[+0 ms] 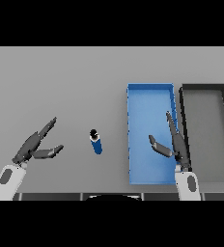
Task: Pick up the blue pipe and place it into the blue bin.
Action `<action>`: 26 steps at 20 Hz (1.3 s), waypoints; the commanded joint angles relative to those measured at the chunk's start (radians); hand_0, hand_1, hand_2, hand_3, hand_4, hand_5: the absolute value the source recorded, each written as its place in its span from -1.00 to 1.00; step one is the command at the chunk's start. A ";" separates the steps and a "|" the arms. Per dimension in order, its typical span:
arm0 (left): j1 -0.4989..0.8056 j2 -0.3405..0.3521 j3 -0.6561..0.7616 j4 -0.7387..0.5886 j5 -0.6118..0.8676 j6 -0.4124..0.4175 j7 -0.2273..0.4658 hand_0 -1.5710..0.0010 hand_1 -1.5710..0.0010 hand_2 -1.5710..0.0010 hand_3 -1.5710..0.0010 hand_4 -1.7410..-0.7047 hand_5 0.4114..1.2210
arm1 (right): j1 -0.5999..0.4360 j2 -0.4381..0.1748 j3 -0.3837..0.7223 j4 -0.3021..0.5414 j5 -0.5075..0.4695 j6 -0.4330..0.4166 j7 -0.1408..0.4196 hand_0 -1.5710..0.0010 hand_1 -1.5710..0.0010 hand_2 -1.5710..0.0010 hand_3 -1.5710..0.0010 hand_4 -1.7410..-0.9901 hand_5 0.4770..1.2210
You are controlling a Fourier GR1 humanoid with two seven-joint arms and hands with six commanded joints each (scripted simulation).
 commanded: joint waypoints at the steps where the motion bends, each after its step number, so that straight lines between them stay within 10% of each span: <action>1: 0.001 -0.004 -0.021 -0.027 -0.001 -0.010 0.018 1.00 1.00 1.00 1.00 0.29 -0.73 | 0.007 -0.003 0.002 -0.011 0.001 0.002 -0.002 1.00 1.00 1.00 1.00 0.51 -0.63; 8: -0.022 -0.098 -0.164 -0.053 -0.084 -0.032 0.136 1.00 1.00 1.00 1.00 0.16 -0.90 | 0.010 0.003 -0.007 -0.007 -0.013 0.003 0.034 1.00 1.00 1.00 1.00 0.45 -0.63; 26: -0.198 -0.401 -0.254 0.221 -0.213 0.046 0.087 1.00 1.00 1.00 1.00 0.26 -0.93 | 0.026 -0.008 -0.011 -0.021 -0.006 0.005 0.011 1.00 1.00 1.00 1.00 0.43 -0.54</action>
